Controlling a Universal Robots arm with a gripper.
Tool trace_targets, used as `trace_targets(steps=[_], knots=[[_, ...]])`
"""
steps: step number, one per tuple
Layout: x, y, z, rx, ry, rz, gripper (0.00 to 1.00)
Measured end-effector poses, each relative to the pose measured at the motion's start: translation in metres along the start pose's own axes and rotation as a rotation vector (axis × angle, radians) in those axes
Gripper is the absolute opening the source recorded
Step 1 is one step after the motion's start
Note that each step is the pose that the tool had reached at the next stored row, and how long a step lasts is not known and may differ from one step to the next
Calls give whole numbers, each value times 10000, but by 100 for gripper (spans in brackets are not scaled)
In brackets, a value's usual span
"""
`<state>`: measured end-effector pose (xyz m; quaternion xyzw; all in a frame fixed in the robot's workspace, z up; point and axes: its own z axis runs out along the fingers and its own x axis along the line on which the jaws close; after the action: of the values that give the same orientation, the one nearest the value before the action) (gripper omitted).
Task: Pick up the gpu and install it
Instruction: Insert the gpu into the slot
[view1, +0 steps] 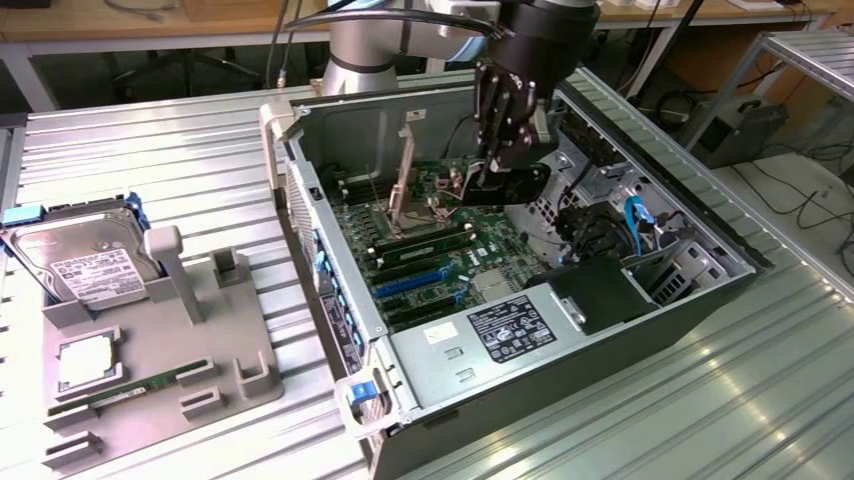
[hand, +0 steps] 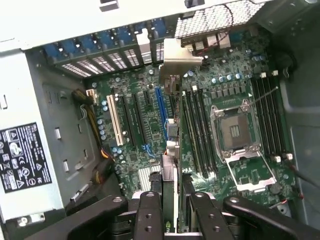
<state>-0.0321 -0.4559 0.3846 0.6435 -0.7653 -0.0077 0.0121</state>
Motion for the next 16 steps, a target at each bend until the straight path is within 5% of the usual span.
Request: trace_targets(steps=[16], knots=[[0,1,3,2,1,-99,26]])
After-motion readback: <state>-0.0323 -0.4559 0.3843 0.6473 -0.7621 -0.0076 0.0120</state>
